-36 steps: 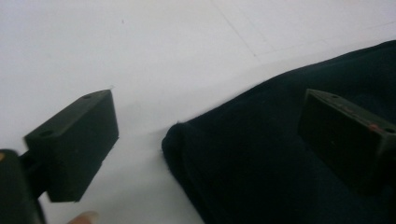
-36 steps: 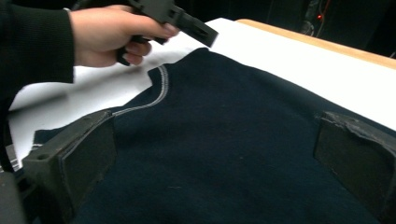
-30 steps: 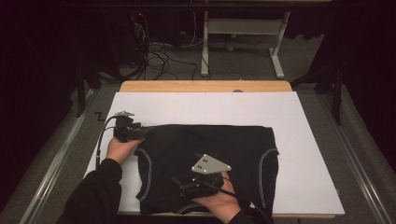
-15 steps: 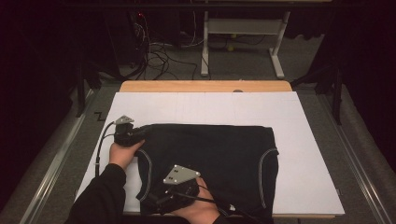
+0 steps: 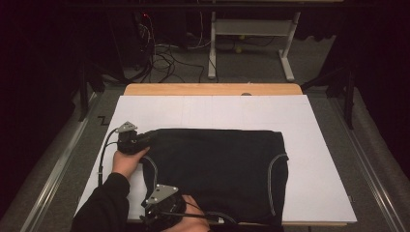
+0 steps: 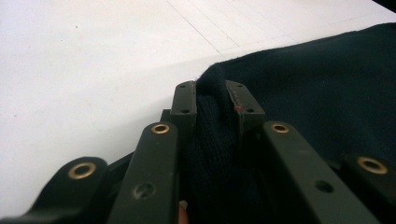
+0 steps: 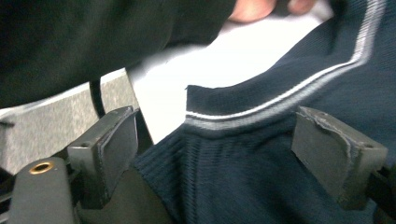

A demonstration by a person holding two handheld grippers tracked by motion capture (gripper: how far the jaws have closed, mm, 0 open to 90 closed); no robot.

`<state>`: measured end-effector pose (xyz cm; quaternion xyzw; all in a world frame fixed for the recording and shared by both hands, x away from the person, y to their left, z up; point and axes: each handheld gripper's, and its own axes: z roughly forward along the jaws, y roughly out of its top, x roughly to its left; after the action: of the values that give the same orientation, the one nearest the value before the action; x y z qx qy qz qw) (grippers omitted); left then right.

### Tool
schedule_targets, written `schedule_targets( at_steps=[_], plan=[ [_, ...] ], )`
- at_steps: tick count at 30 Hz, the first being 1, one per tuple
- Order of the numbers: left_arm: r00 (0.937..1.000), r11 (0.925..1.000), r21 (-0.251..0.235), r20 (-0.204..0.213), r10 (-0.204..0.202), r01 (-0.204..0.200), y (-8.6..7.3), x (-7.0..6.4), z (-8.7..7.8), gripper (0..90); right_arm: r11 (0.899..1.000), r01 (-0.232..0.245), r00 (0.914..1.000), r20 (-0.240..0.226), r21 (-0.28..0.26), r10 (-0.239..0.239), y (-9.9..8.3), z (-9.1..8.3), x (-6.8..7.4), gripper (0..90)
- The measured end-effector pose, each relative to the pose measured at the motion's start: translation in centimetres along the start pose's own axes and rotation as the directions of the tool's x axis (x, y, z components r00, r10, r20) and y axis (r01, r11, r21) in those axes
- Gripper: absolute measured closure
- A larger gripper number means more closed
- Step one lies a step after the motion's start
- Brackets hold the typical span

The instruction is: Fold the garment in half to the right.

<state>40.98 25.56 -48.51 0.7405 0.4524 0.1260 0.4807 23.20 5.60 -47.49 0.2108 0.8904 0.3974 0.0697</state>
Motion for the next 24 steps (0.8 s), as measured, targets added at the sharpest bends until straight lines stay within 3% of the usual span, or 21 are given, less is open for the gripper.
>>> schedule_targets(
  at_steps=[4, 10, 14, 18, 24],
  plan=[
    [1.0, 1.0, 0.001, -0.001, 0.002, -0.002, 0.0, 0.0, 0.0, 71.9, 0.998, 0.032, 0.9992, 0.02, 0.053, -0.033, 0.1, 1.3, 0.6, 15.6],
    [1.0, 1.0, 0.004, -0.004, 0.002, -0.002, 0.0, 0.0, 0.0, 71.9, 0.993, 0.09, 0.9878, 0.121, 0.074, -0.099, 0.0, 2.1, 1.5, 21.2],
    [1.0, 1.0, 0.004, -0.001, 0.001, -0.001, 0.0, 0.0, 0.0, 71.9, 0.994, 0.085, 0.9882, 0.122, 0.064, -0.092, -0.2, 1.9, 1.6, 24.3],
    [1.0, 1.0, 0.007, -0.005, 0.006, -0.006, 0.0, -0.1, 0.0, 71.8, 0.998, 0.049, 0.9915, 0.119, 0.043, -0.054, -0.4, 1.5, 1.1, 36.3],
    [1.0, 1.0, 0.008, -0.007, 0.002, -0.002, 0.0, -0.1, 0.1, 71.8, 0.997, 0.061, 0.988, 0.139, 0.046, -0.067, -0.4, 1.3, 1.0, 44.5]
  ],
)
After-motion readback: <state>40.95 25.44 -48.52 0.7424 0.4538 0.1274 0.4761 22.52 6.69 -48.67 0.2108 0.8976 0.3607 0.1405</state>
